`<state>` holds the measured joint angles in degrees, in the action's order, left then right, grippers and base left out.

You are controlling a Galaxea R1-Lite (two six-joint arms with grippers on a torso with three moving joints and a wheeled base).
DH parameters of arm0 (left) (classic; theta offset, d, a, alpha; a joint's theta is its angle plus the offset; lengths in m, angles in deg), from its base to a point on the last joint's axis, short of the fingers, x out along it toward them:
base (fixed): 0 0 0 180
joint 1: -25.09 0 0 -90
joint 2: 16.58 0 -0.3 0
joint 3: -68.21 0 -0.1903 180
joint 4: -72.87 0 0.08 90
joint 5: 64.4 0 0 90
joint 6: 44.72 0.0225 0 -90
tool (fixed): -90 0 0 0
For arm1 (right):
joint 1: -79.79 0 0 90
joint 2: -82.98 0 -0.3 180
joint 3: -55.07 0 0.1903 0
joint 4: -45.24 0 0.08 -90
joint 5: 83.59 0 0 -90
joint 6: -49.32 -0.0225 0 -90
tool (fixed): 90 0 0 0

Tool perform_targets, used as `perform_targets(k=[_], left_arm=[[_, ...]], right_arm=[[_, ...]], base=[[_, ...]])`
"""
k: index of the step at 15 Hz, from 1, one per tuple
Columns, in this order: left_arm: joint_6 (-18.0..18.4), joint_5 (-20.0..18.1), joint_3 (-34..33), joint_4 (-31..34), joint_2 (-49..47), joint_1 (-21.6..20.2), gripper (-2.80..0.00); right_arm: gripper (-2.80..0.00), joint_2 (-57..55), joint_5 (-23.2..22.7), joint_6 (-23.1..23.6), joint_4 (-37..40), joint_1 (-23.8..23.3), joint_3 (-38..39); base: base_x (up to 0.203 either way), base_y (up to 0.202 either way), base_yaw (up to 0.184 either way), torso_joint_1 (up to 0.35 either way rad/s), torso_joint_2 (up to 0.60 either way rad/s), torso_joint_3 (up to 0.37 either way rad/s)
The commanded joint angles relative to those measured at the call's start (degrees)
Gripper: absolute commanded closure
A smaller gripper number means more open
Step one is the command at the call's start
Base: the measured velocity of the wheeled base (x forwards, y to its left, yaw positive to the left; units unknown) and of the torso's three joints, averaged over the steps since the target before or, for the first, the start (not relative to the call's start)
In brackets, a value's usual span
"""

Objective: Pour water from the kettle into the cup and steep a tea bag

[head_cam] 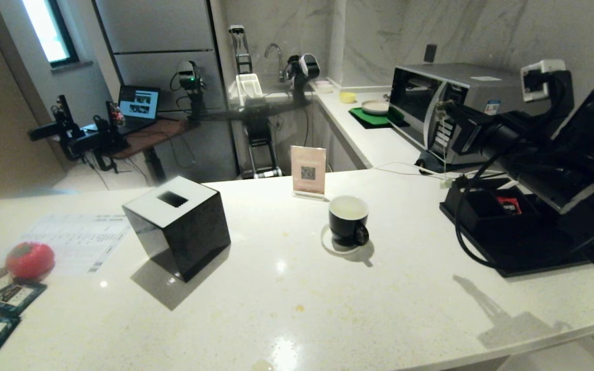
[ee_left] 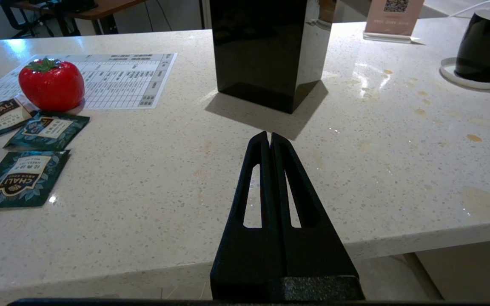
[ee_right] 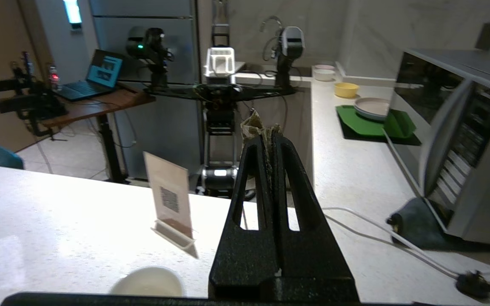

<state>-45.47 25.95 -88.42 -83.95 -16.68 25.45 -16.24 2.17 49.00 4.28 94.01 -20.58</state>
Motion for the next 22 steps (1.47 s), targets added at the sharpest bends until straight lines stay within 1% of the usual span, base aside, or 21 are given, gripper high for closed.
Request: perform_targets(k=[1,5,9,11,22], left_arm=[[0.3,-0.2,0.0,-0.1,-0.1,0.0,0.0],[0.0,-0.2,0.0,-0.1,-0.1,0.0,0.0],[0.0,-0.2,0.0,-0.1,-0.1,0.0,0.0],[0.0,-0.1,0.0,-0.1,-0.1,0.0,0.0],[2.9,-0.4,0.0,-0.1,-0.1,0.0,0.0]], right_arm=[[0.0,1.1,0.0,0.0,0.4,1.2,0.0],[0.0,2.4,-0.1,0.0,2.1,2.0,-0.1],[0.0,3.5,-0.1,0.0,2.4,4.1,0.0],[0.0,4.6,-0.1,0.0,3.9,5.4,0.1],[0.0,7.5,-0.1,0.0,6.3,16.7,3.1]], base=[[0.0,0.0,0.0,0.0,0.0,0.0],[0.0,0.0,0.0,0.0,0.0,0.0],[0.0,0.0,0.0,0.0,0.0,0.0],[0.0,0.0,0.0,0.0,0.0,0.0],[0.0,0.0,0.0,0.0,0.0,0.0]])
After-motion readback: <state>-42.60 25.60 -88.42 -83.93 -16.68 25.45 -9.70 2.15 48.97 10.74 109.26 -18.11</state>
